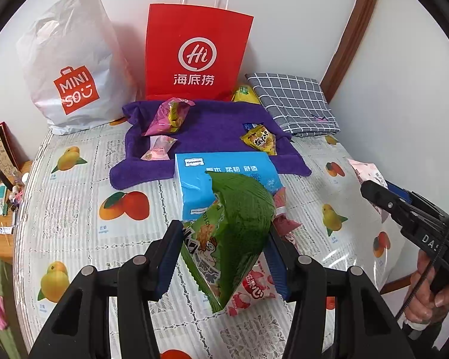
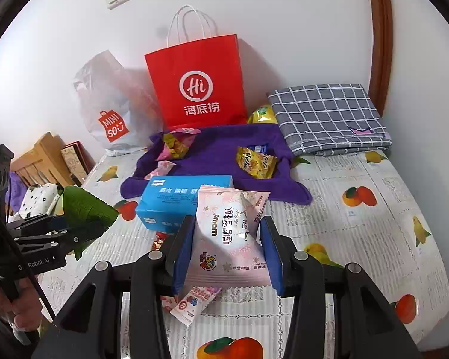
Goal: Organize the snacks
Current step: 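Carry the pink packet and green bag up and over the purple towel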
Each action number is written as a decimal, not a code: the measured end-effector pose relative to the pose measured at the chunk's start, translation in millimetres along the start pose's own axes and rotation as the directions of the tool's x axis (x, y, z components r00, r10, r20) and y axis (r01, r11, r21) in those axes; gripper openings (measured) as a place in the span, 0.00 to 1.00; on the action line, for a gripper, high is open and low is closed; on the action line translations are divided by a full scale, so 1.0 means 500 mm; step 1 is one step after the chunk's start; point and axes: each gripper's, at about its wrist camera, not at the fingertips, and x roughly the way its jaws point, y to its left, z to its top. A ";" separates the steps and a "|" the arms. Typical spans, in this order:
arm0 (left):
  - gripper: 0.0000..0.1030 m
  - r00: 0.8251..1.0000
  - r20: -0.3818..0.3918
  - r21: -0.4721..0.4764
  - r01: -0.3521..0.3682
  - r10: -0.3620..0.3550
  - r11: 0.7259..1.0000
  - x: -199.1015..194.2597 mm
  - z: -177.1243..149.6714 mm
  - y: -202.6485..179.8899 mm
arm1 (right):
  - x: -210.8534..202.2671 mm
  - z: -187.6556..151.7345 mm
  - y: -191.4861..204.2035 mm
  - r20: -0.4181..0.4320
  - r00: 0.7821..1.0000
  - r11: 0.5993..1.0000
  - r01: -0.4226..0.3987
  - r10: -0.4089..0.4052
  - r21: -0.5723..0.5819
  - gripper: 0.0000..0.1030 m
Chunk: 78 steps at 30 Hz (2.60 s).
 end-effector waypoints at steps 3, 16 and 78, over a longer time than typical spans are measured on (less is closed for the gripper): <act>0.50 1.000 -0.007 0.015 -0.002 0.002 1.000 -0.011 0.009 0.001 | -0.007 0.005 0.001 0.005 1.000 1.000 0.003 -0.003 -0.021 0.42; 0.50 0.996 0.020 0.023 -0.085 0.085 0.996 -0.042 0.023 0.032 | -0.023 0.011 0.001 -0.036 0.997 0.996 0.069 -0.071 -0.061 0.42; 0.50 0.991 -0.055 -0.121 -0.127 0.121 0.984 0.311 0.269 0.195 | 0.408 0.293 -0.093 -0.061 0.998 0.999 -0.020 0.018 -0.032 0.43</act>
